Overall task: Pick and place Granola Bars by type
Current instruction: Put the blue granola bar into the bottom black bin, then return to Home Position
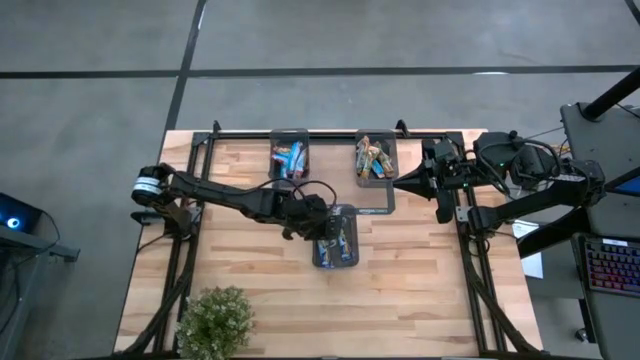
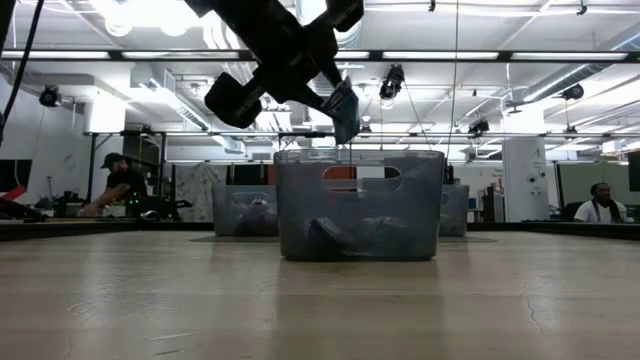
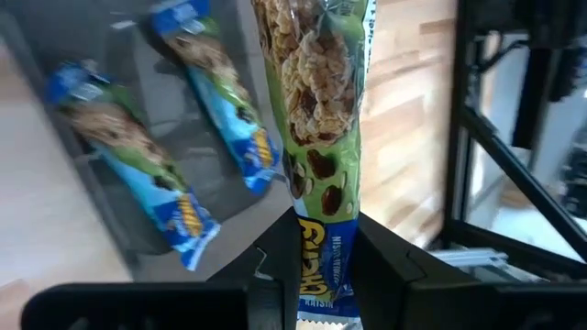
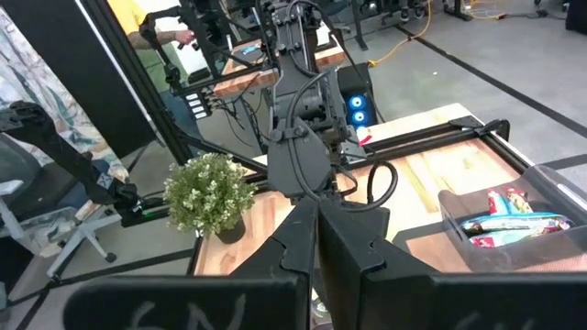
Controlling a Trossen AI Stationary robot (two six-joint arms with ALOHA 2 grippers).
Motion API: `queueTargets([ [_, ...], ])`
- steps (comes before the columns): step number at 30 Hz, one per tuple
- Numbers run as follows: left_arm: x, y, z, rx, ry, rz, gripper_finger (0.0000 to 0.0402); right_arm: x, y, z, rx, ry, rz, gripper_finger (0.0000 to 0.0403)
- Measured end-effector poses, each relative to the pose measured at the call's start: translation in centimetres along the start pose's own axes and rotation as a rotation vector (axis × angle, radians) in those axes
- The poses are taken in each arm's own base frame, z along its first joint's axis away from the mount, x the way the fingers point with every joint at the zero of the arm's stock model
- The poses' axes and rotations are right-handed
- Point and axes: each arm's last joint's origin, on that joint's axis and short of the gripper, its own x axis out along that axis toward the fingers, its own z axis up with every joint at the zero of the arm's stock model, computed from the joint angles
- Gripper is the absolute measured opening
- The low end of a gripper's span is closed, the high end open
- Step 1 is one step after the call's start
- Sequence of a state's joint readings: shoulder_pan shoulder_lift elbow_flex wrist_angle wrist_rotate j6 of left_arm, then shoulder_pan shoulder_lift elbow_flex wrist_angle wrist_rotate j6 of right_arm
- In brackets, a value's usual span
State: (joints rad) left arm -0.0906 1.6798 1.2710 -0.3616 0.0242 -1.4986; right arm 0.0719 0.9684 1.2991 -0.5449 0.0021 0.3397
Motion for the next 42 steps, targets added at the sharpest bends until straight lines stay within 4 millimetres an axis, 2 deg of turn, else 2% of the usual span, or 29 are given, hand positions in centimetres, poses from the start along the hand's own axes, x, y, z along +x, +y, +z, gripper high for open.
queueTargets([
  [13,1.2,1.0,-0.5,-0.038,0.070,-0.094,0.0066,0.0,0.0,0.0,0.000,0.000,0.000,0.0008],
  [23,1.2,1.0,-0.5,-0.034,0.071,-0.119,0.0148,0.0,0.0,0.0,0.000,0.000,0.000,0.0008],
  [30,1.2,1.0,-0.5,-0.006,0.080,-0.118,0.0162,0.0,0.0,0.0,0.000,0.000,0.000,0.0008],
  [37,1.2,0.6,-0.4,0.079,0.074,-0.168,0.0146,0.0,0.0,0.0,0.000,-0.001,0.000,0.0008],
  [42,0.9,-0.4,-0.4,0.170,0.056,-0.273,0.0065,0.0,0.0,0.0,-0.011,0.000,-0.001,0.0008],
])
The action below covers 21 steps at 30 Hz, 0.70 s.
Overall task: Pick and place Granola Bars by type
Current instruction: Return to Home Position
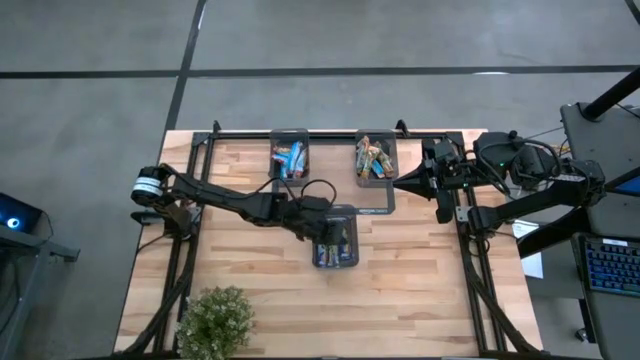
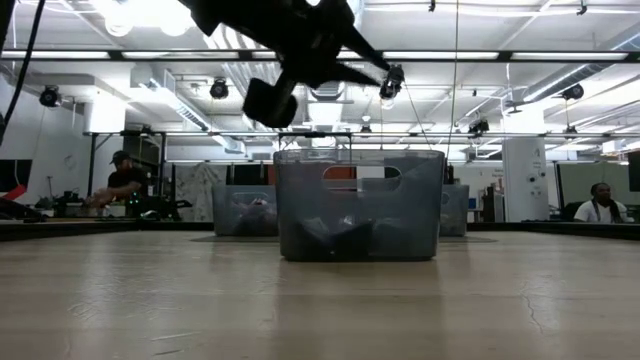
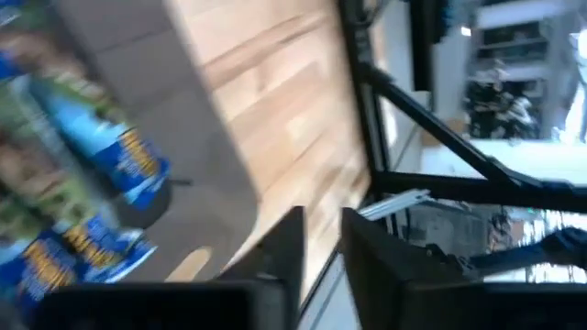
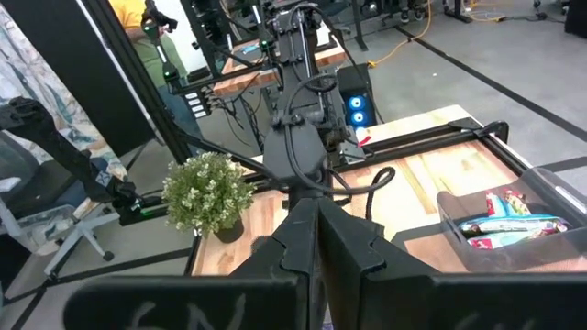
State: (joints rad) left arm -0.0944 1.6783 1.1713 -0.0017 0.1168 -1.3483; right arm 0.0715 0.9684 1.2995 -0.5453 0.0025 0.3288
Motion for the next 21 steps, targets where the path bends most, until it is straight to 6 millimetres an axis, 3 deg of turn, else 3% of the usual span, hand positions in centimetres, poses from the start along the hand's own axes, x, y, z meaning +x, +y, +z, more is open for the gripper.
queueTargets([
  [2,0.0,-0.3,0.1,0.046,-0.009,-0.035,0.0024,0.0,0.0,0.0,-0.001,0.003,-0.001,0.0008],
  [4,0.0,-0.7,0.2,0.076,-0.019,-0.067,0.0008,0.0,0.0,-0.1,0.000,0.006,-0.002,0.0008],
  [15,-0.5,-2.2,0.5,0.114,-0.061,-0.211,0.0001,0.1,0.0,0.0,0.021,0.003,-0.001,0.0008],
  [21,-0.6,-2.2,0.4,0.088,0.019,-0.233,0.0000,0.4,0.0,-0.1,0.169,0.008,-0.002,0.0008],
])
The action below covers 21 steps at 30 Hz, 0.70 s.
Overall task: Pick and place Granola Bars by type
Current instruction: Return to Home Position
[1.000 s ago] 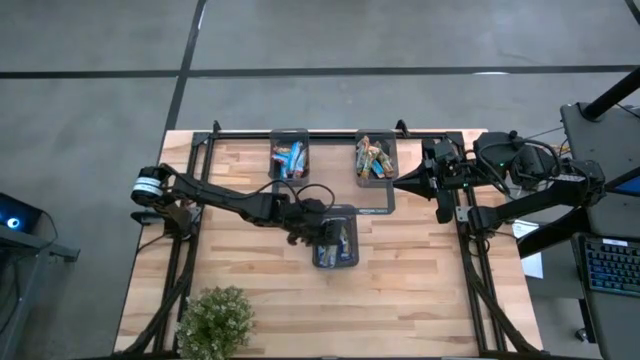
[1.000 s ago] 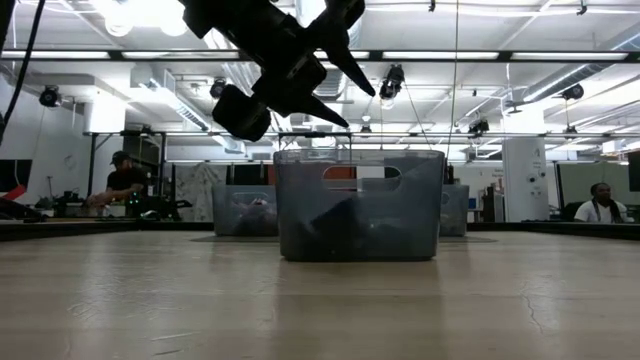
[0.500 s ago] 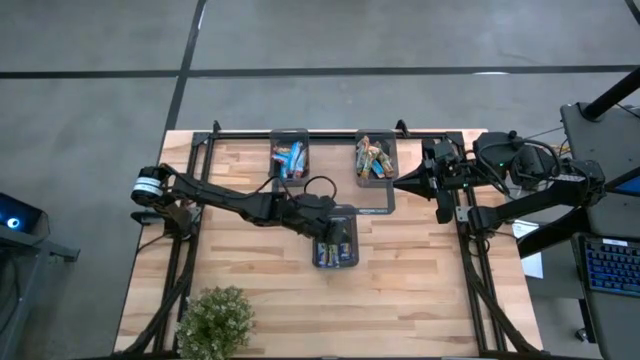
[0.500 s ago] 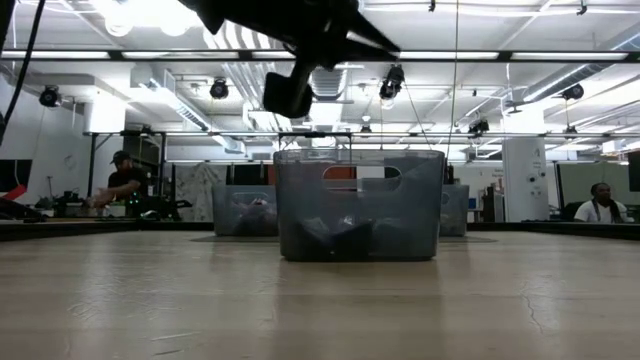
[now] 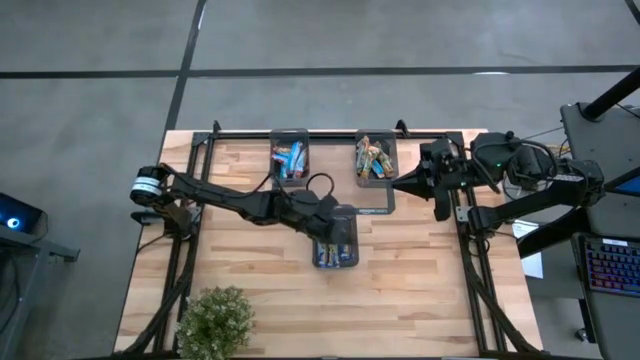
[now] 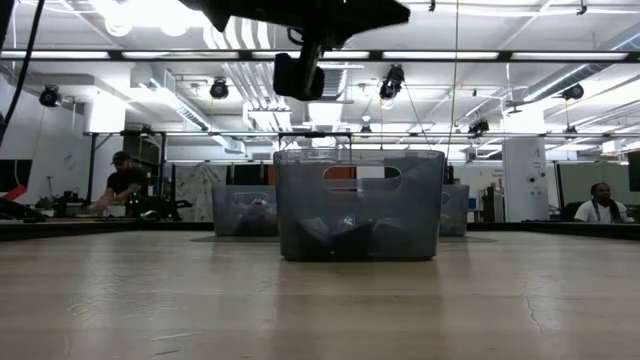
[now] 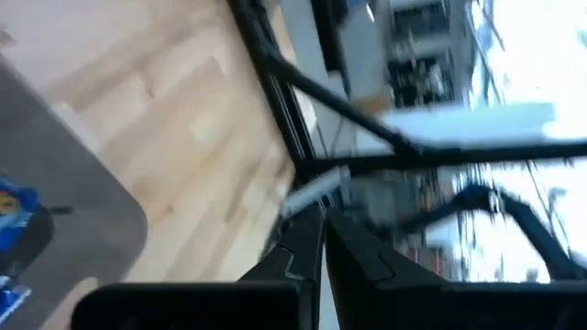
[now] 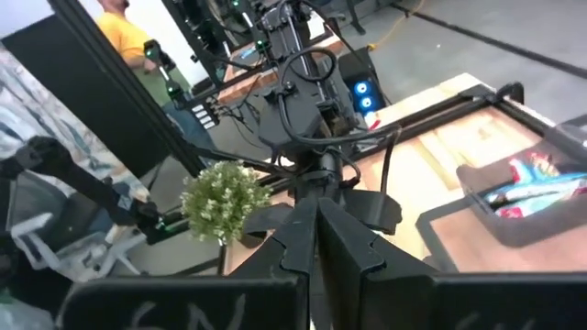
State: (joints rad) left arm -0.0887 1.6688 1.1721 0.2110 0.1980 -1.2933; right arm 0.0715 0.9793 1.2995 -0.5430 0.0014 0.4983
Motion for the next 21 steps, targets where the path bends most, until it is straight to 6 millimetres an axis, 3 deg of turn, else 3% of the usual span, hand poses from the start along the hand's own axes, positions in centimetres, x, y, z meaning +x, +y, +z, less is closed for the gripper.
queueTargets([
  [4,-0.1,-0.7,-0.2,0.123,0.095,-0.098,0.0000,0.3,0.1,0.1,0.023,-0.012,0.005,0.0008],
  [11,-2.2,-3.1,0.0,0.310,0.053,-0.192,0.0000,0.7,0.6,0.7,0.000,-0.075,0.060,0.0008],
  [16,-5.5,-5.5,0.2,0.503,-0.024,-0.230,0.0000,0.0,0.5,0.6,-0.125,-0.072,0.041,0.0008],
  [21,-9.7,-6.6,0.2,0.636,-0.129,-0.073,0.0000,-1.6,0.5,0.9,-0.176,-0.121,0.017,0.0008],
])
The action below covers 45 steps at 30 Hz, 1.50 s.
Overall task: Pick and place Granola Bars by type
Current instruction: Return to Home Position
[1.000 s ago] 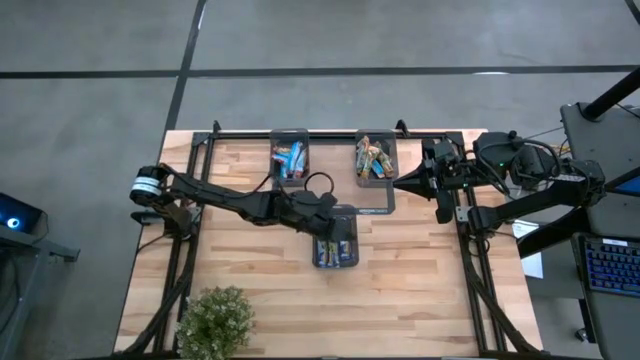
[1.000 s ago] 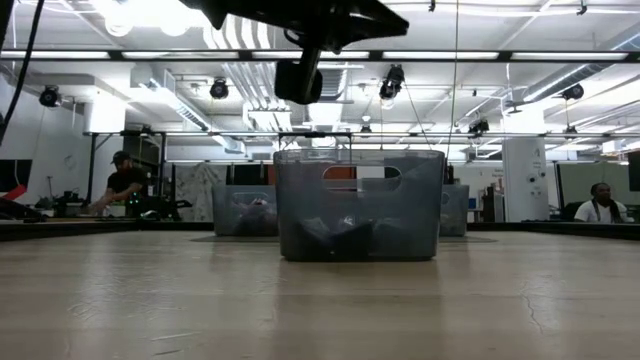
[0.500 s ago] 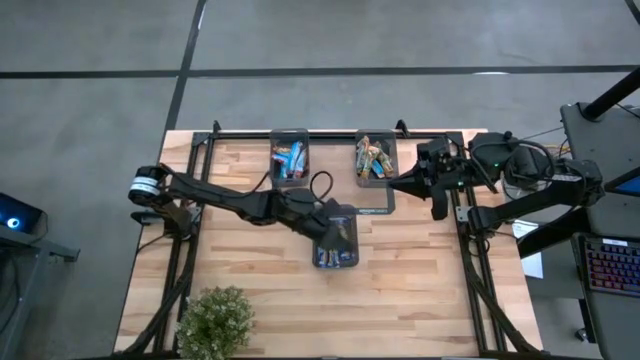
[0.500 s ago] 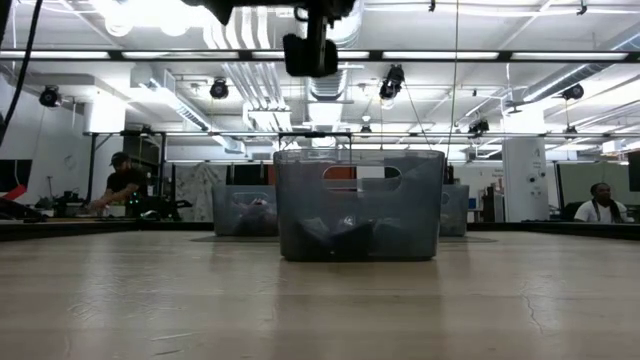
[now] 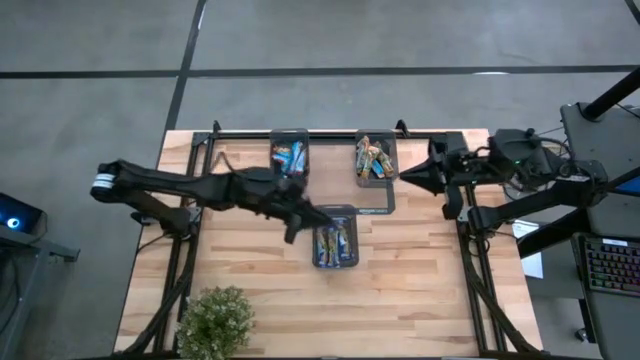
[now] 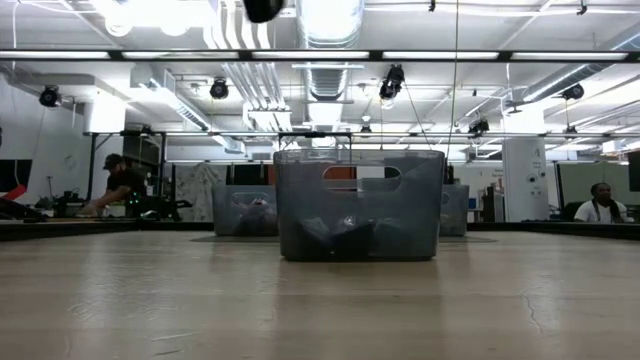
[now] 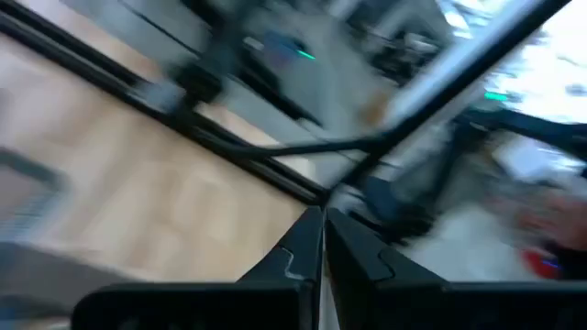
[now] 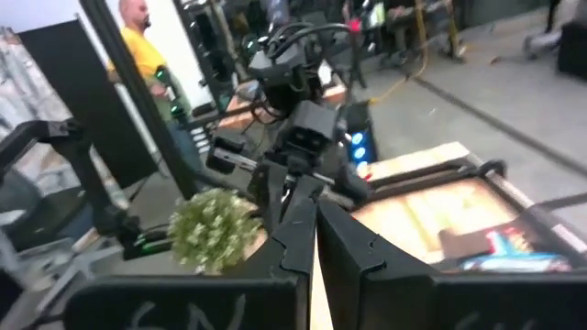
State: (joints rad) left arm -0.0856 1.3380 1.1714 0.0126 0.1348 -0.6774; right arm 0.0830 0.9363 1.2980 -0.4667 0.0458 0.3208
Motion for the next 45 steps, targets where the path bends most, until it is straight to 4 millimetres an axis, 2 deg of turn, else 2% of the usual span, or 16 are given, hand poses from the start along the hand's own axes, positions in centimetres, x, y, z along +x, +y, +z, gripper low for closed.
queueTargets([
  [4,-3.4,-0.6,0.7,0.055,-0.059,0.159,0.0000,-1.3,-0.2,-0.1,-0.023,-0.038,-0.028,0.0008],
  [7,-5.4,-1.0,1.1,0.096,-0.060,0.179,0.0000,-2.2,-0.5,-1.0,-0.038,-0.034,-0.031,0.0008],
  [12,-7.9,-1.7,1.5,0.146,-0.076,0.193,0.0000,-4.0,-1.3,-2.9,-0.064,-0.037,-0.028,0.0008],
  [19,-10.5,-1.7,1.6,0.238,-0.135,0.306,0.0000,-6.1,-2.4,-5.9,0.070,-0.041,-0.024,0.0008],
  [26,-12.0,-2.2,2.1,0.263,-0.196,0.318,0.0000,-6.5,-3.2,-8.3,0.069,-0.016,-0.031,0.0009],
  [31,-11.9,-2.1,2.0,0.277,-0.191,0.322,0.0000,-6.0,-3.6,-9.7,0.068,0.023,-0.045,0.0009],
  [36,-11.4,-1.9,1.9,0.275,-0.176,0.338,0.0000,-5.3,-4.0,-10.9,-0.032,0.066,-0.058,0.0009],
  [39,-11.6,-1.7,1.7,0.381,-0.134,0.364,0.0000,-5.4,-4.1,-11.1,-0.043,0.067,-0.057,0.0009],
  [45,-13.0,-1.9,1.6,0.437,-0.122,0.369,0.0000,-6.1,-4.0,-10.9,-0.103,0.036,-0.046,0.0009],
])
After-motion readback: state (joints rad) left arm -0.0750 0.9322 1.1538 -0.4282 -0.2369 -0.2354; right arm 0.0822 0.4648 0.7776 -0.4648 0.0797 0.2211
